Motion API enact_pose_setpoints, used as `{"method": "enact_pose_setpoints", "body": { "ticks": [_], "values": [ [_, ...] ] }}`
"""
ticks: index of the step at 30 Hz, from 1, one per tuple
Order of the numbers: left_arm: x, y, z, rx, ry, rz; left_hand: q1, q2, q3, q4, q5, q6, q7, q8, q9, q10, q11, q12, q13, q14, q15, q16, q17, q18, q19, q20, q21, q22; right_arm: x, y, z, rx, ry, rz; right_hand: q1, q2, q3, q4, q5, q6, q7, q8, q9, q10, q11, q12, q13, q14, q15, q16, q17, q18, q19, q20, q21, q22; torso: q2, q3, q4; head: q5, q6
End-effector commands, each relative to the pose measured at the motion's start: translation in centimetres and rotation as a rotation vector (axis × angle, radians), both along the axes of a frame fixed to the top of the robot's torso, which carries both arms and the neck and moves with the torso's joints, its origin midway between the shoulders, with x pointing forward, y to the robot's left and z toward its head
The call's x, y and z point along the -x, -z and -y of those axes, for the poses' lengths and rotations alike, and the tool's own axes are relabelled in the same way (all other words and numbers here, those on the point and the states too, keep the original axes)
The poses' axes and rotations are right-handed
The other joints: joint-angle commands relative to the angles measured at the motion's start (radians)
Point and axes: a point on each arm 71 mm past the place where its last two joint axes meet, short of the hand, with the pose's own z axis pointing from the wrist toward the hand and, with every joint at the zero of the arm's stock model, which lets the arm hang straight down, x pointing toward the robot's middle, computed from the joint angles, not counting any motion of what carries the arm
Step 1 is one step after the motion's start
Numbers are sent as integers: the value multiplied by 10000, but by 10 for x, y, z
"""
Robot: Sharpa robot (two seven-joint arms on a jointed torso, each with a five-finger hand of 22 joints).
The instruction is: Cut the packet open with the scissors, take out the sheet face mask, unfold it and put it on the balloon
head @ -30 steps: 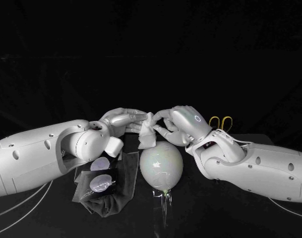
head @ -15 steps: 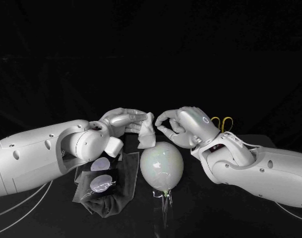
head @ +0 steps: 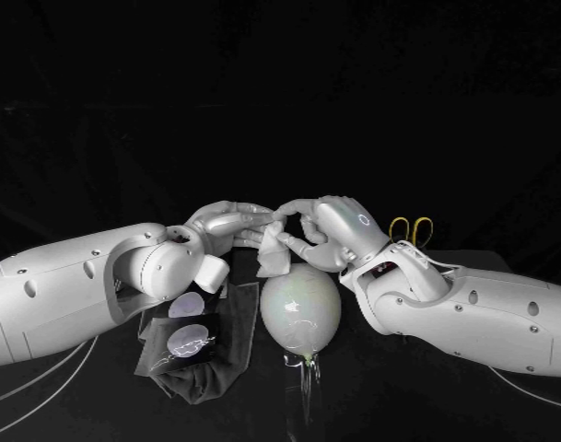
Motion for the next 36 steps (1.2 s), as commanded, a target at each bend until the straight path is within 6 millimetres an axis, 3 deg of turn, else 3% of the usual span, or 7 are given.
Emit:
{"method": "enact_pose_setpoints", "body": {
  "ticks": [1, 16, 27, 36],
  "values": [
    [1, -3, 3, 118, 240, 149, 16, 45, 10, 29, 30, 56, 7, 27, 2990, 93, 4, 39, -9, 52, -41, 38, 8, 147, 57, 21, -45, -13, -2, 2, -3, 506, 49, -86, 95, -27, 2, -64, -5, 39, 26, -71, -28, 3, 46, -9, 330, 964, 55, -49, 2335, -139, 1044, 90, 43, 2627, -2, -1, -4, 21, -23],
    [2, -3, 4, 189, 344, 127, 4, 43, 18, 43, 30, 53, 3, 45, 2999, 110, 0, 38, -6, 63, -45, 43, 25, 145, 70, 18, -54, -21, -5, 5, -6, 903, 98, -183, 182, 25, -40, -63, -5, 517, -75, -63, -101, 12, -21, 35, 367, 972, 19, -26, 2363, -139, 1044, 125, 43, 2627, -10, 13, -20, 26, -45],
    [4, -3, 7, 301, 586, 60, -9, 43, 25, 59, 30, 48, -2, 61, 3006, 130, -5, 39, -2, 76, -49, 50, 43, 144, 87, 14, -62, -28, -7, 6, -6, 986, 198, -214, 322, 491, 54, -14, -4, 1127, -253, 138, -80, 68, -164, 102, 415, 995, -96, 30, 2430, -139, 1044, 53, 43, 2627, -6, 13, -14, 5, -63],
    [4, -3, 7, 268, 578, 78, -12, 40, 26, 62, 31, 47, -4, 66, 3009, 136, -6, 39, -1, 81, -50, 53, 48, 145, 92, 13, -64, -30, -5, 5, -6, 887, 121, -77, 466, 754, 30, -120, -5, 1604, -496, 589, 141, 251, -364, 305, 548, 1029, -261, 112, 2530, -139, 1044, -83, 43, 2627, -12, 11, -17, 7, -70]
  ]
}}
